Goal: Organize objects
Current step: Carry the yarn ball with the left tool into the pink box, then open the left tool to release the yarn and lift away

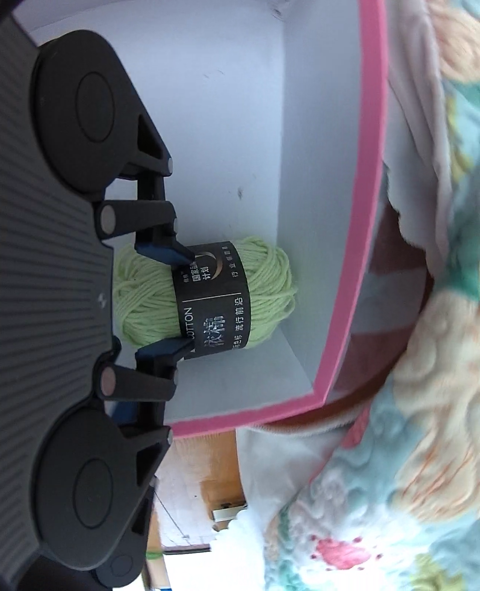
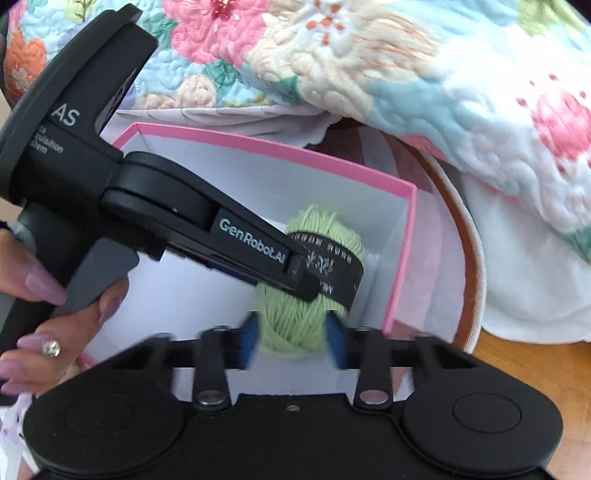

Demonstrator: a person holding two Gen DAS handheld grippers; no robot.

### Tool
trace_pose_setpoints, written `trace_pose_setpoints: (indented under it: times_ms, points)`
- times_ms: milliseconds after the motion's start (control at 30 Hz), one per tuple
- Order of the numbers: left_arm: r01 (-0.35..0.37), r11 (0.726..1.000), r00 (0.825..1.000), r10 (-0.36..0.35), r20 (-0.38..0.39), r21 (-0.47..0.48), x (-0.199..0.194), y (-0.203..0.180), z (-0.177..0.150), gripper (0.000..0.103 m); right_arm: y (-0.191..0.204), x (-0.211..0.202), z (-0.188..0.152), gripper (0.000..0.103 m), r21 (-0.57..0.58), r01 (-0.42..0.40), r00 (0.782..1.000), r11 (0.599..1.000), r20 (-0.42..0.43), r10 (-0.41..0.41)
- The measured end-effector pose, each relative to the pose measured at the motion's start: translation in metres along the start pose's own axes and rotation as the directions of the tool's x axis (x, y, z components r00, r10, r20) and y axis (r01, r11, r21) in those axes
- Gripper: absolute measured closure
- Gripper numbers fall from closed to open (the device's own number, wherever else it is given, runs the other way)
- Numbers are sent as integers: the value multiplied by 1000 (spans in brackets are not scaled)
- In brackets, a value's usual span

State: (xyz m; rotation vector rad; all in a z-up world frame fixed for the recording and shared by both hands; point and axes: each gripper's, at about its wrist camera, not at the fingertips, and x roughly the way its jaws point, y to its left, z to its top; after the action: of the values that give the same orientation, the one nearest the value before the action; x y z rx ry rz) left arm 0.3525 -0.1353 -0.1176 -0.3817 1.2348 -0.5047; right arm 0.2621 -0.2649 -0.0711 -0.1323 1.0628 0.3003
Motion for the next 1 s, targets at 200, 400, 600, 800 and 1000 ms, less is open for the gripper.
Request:
trace_pose_setpoints:
  times_ms: [200, 400, 600, 800, 1000]
  points:
    - [3, 1000, 1000, -3, 9, 0, 5, -12, 0, 59, -4, 7, -8, 95, -14, 47, 998, 999, 35, -46]
    - [22, 1000, 999, -22, 31, -13, -7, -11, -11, 60, 8, 19, -9, 99, -59, 122, 989, 991, 85, -117]
    - [-80, 996, 997, 80, 18, 25, 8, -21, -8, 69, 8, 20, -12, 94, -24, 94, 991, 995, 96, -91]
    - [-155, 986, 988, 154, 29, 61, -6, -39, -19, 66, -8, -3, -35, 85, 154, -66, 994, 986, 96, 51]
    - [-229, 972, 973, 227, 41, 56, -48, -49, -38, 59, -4, -31, -56, 68, 211, -145, 987, 967, 104, 126]
